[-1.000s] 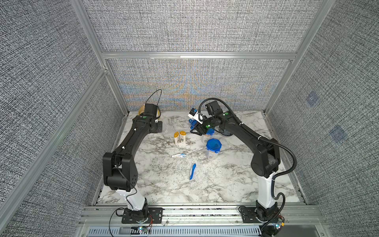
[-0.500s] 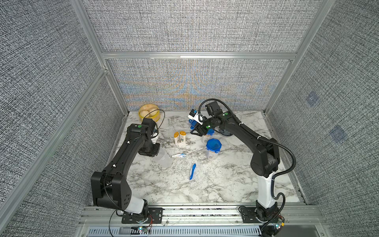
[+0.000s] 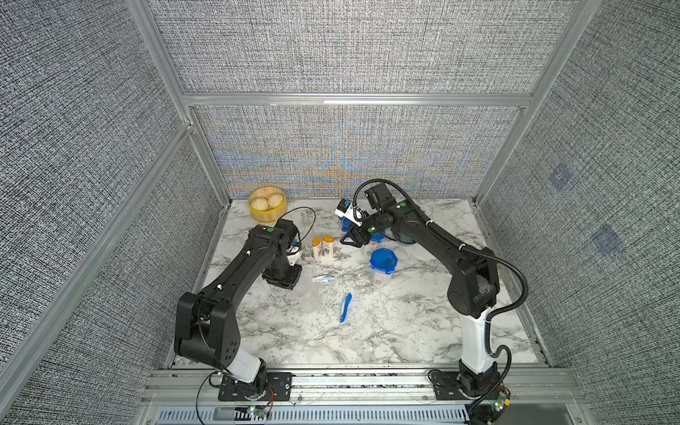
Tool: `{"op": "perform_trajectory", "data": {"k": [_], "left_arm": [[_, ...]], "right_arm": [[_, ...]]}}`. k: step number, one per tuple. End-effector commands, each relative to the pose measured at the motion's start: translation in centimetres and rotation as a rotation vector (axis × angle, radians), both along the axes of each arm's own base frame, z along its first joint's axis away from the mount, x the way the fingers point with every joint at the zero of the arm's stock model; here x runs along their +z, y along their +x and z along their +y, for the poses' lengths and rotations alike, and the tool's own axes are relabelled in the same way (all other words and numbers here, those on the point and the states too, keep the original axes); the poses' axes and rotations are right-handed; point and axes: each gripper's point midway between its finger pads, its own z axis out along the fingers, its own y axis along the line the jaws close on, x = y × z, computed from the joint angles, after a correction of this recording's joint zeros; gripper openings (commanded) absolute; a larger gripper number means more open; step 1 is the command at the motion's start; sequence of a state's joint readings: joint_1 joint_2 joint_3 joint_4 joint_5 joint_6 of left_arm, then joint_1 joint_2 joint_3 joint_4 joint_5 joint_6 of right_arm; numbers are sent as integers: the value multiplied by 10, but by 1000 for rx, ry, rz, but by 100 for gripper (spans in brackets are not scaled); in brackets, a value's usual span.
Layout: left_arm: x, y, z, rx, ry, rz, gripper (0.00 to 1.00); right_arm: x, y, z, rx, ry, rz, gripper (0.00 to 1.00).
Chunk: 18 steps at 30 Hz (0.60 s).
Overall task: Pack away toiletry kits
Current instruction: Move the container to the center of the board.
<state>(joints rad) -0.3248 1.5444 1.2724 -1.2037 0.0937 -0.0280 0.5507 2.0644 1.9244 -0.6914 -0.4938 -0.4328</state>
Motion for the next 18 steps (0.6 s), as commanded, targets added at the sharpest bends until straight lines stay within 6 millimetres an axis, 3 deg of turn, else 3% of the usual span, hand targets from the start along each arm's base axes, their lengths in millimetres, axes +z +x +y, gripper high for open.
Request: {"op": "perform_trajectory", "data": {"k": [1, 6, 10, 14, 18], "left_arm": [[-1, 3, -8, 2, -34, -15, 25], [4, 7, -12, 1, -65, -55, 36], [40, 26, -21, -10, -133, -196, 51], [71, 39, -31, -10, -231, -321, 52], [72, 36, -27, -4, -244, -340, 52]], "right_arm": [[-1, 1, -3, -7, -19, -9, 69], [-5, -1, 0, 2, -16, 7, 72], [-9, -2, 10, 32, -4, 10, 73], [-18, 5, 20, 40, -26, -4, 72], [-26, 10, 32, 50, -16, -4, 68]]}}
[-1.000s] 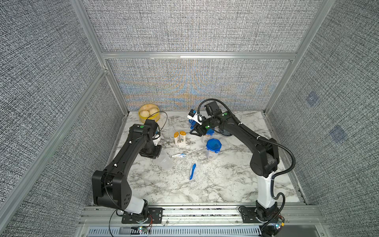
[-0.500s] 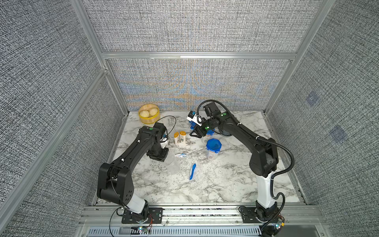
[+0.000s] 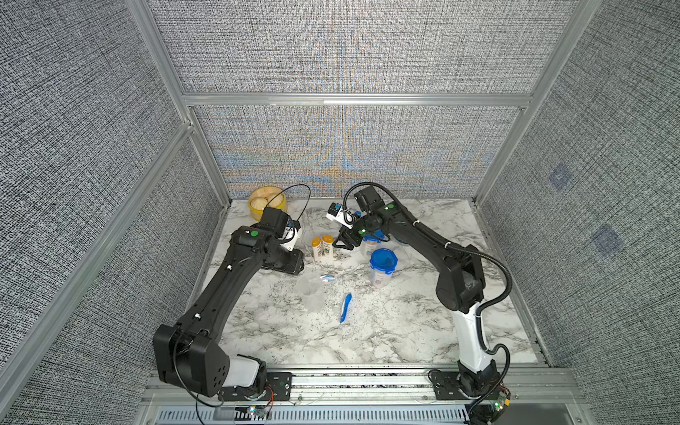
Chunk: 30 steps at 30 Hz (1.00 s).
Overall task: Pack away toiletry kits
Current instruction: Move the container to the center of the board, then pick up the toiletry item from the center of the board.
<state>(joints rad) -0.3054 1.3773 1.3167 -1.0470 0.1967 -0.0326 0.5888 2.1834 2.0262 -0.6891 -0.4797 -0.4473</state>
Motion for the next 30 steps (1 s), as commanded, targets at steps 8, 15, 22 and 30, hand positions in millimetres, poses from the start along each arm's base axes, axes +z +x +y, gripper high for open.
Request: {"op": "perform_trajectory", "data": {"k": [8, 15, 22, 30], "left_arm": [[6, 16, 34, 149, 31, -165, 55], [7, 30, 41, 268, -16, -307, 58], [8, 43, 36, 288, -83, -402, 64], [6, 48, 36, 286, -80, -425, 64]], "right_arm": [[-16, 21, 22, -31, 23, -11, 59], [-33, 29, 33, -32, 18, -11, 51], [-43, 31, 37, -24, 25, -10, 43], [-27, 28, 36, -20, 54, -36, 19]]}}
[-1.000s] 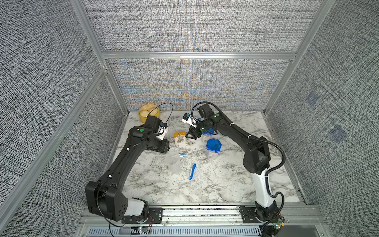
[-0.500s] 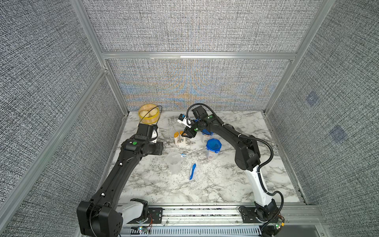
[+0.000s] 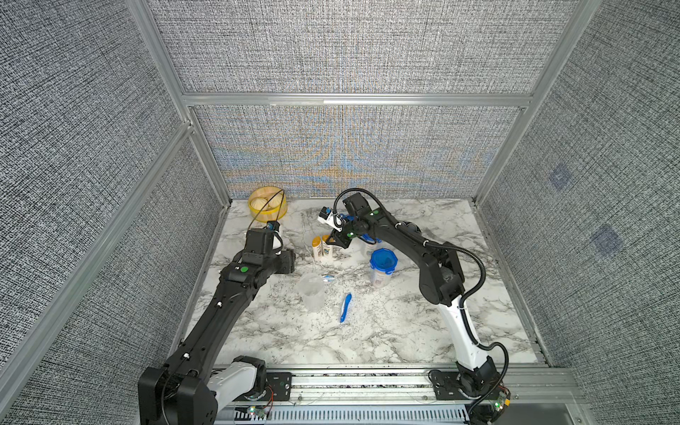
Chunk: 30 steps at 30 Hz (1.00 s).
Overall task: Pack away toiletry kits
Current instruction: Pick up the toiletry item from the center of the board.
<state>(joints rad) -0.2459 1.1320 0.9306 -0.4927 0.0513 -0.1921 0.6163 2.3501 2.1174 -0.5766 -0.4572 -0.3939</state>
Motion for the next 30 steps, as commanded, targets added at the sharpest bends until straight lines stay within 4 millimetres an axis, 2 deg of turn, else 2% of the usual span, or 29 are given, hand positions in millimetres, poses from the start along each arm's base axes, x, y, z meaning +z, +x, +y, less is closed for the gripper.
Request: {"op": "perform_trajectory", "data": {"k": [1, 5, 11, 13, 16, 21, 25, 30], "left_arm": [[6, 9, 3, 20, 11, -36, 64], [8, 18, -1, 1, 11, -71, 64], [16, 46, -38, -222, -23, -275, 66], [14, 53, -52, -309, -36, -317, 66], [3, 58, -68, -404, -47, -289, 66], [-14, 65, -79, -464, -62, -238, 68], [-21, 68, -84, -500, -61, -219, 68], [-30, 71, -84, -519, -38, -183, 66]], "right_arm": [[21, 1, 1, 2, 36, -37, 17], [54, -11, -13, -12, 49, -69, 16], [108, -52, -41, 8, 83, -81, 16], [123, -69, -49, 29, 101, -61, 16], [142, -100, -56, 88, 143, -28, 15], [178, -151, -56, 217, 283, 24, 15], [190, -181, -45, 309, 343, 60, 15], [179, -195, -19, 338, 308, 26, 15]]}}
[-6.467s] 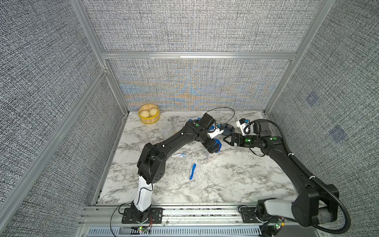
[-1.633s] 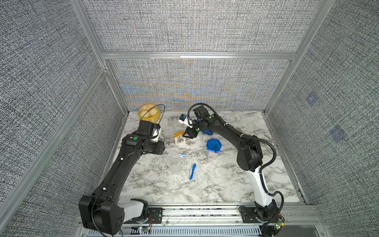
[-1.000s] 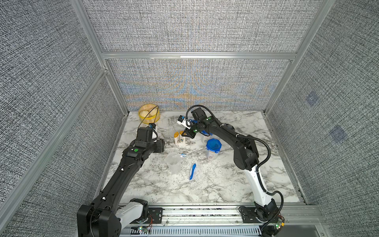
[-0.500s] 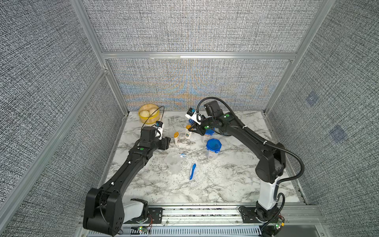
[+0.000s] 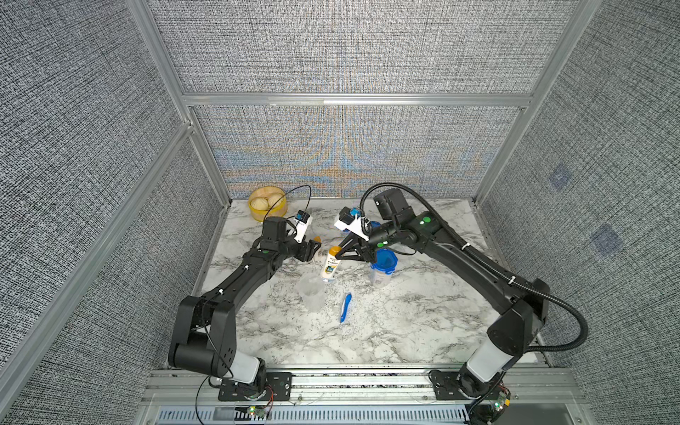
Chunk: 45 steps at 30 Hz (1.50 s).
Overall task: Pack away toiletry kits
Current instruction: Pick up the toiletry item from the center of the board, then place the toiletry item into the container.
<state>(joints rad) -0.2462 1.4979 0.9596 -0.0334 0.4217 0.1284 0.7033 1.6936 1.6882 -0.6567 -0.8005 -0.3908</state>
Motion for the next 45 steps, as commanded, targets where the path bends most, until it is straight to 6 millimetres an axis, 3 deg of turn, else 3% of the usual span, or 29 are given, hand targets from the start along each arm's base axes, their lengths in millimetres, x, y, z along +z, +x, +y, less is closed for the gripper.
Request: {"op": "perform_trajectory", "data": {"k": [1, 8, 19, 26, 35, 45], "left_arm": [[-5, 1, -2, -33, 21, 12, 65], [-18, 10, -4, -32, 34, 41, 64], [-26, 22, -7, -37, 40, 59, 62], [-30, 23, -7, -36, 46, 72, 61], [-32, 26, -7, -31, 49, 77, 56], [-33, 25, -9, -41, 46, 97, 51]], "right_arm": [[-1, -5, 16, 13, 15, -24, 15], [-26, 3, 40, -25, -43, -57, 15], [-92, 6, 68, -34, -205, -132, 16], [-121, 11, 79, -26, -226, -98, 19], [-144, 10, 80, -12, -263, -92, 31], [-144, 6, 77, -6, -271, -92, 47]]}}
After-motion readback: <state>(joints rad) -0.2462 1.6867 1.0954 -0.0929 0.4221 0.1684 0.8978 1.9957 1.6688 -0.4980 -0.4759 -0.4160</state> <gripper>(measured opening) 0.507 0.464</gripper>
